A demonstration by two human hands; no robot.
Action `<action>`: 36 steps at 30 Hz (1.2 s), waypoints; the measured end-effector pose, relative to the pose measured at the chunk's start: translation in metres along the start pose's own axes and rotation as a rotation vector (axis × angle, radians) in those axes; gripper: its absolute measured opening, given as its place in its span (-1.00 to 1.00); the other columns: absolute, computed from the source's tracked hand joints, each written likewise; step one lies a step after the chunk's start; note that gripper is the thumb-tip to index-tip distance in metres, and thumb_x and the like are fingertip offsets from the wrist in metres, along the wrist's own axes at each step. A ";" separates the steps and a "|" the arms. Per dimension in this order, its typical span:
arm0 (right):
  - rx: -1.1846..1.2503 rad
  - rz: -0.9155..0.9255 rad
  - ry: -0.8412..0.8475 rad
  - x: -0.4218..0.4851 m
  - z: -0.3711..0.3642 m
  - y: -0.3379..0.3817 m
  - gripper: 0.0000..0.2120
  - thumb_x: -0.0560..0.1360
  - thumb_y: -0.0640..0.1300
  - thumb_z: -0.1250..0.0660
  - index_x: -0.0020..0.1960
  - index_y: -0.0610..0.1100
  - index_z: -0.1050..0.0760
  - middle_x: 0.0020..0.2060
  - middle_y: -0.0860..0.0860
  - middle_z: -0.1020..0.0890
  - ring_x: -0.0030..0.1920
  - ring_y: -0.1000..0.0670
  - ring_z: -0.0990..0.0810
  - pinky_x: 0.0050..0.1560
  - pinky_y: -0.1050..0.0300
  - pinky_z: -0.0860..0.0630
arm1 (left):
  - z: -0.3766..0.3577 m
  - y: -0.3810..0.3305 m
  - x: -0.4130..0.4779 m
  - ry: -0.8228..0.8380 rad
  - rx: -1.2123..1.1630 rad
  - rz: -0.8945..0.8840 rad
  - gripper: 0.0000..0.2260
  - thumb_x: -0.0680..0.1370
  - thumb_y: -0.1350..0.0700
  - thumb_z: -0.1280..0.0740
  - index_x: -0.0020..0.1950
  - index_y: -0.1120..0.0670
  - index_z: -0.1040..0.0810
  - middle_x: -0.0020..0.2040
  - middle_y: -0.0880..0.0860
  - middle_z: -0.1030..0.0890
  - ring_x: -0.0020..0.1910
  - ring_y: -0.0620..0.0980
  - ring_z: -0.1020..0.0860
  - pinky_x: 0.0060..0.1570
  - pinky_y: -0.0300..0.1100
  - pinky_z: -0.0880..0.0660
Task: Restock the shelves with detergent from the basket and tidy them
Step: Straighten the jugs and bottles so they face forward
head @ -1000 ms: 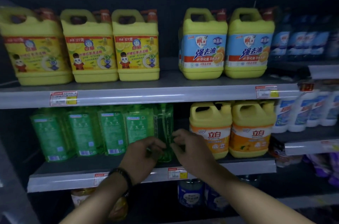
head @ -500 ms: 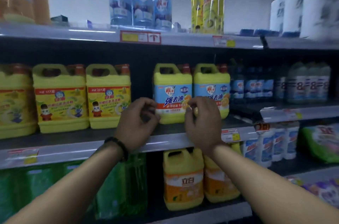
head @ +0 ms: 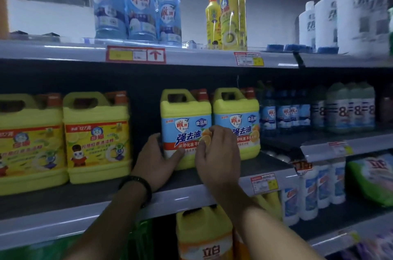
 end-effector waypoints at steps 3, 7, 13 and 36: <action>0.024 -0.024 0.013 0.000 -0.001 -0.001 -0.57 0.62 0.08 -0.19 0.37 -0.14 -0.46 0.16 -0.08 -0.57 0.19 -0.08 -0.50 0.18 -0.05 -0.53 | 0.001 0.005 0.001 0.095 -0.078 0.071 -0.44 0.54 -0.17 -0.50 0.47 -0.14 -0.38 0.25 -0.19 -0.63 0.18 -0.13 -0.62 0.13 -0.18 -0.51; 0.038 -0.063 0.057 0.001 -0.002 -0.001 -0.51 0.62 0.10 -0.24 0.45 -0.14 -0.44 0.21 -0.08 -0.60 0.23 -0.09 -0.54 0.21 -0.06 -0.55 | 0.001 0.008 0.004 0.168 -0.282 0.103 -0.67 0.59 -0.14 -0.45 0.35 -0.23 -0.52 0.20 -0.23 -0.71 0.15 -0.24 -0.67 0.31 -0.09 -0.54; 0.111 -0.028 0.181 0.000 0.001 -0.003 -0.38 0.53 0.38 -0.25 0.44 0.01 -0.42 0.24 0.05 -0.55 0.23 0.01 -0.54 0.17 -0.01 -0.56 | 0.005 0.008 0.002 0.132 -0.476 0.164 -0.55 0.52 -0.32 -0.42 0.26 -0.07 -0.65 0.12 -0.09 -0.76 0.12 -0.08 -0.72 0.25 0.03 -0.58; 0.727 -0.161 0.288 0.004 0.006 -0.009 -0.40 0.37 0.03 -0.55 0.38 0.01 -0.49 0.18 0.08 -0.71 0.18 0.07 -0.70 0.17 -0.11 -0.69 | 0.007 0.008 0.005 0.230 -0.417 0.160 -0.34 0.49 0.15 -0.58 0.54 0.02 -0.40 0.28 -0.02 -0.69 0.20 -0.11 -0.67 0.17 -0.17 -0.59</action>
Point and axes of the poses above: each hand's wrist, its own x-axis towards the middle knuckle, its own z-axis out of the back of the hand, y = z × x, the point moved 3 cm from there along x, towards the middle knuckle
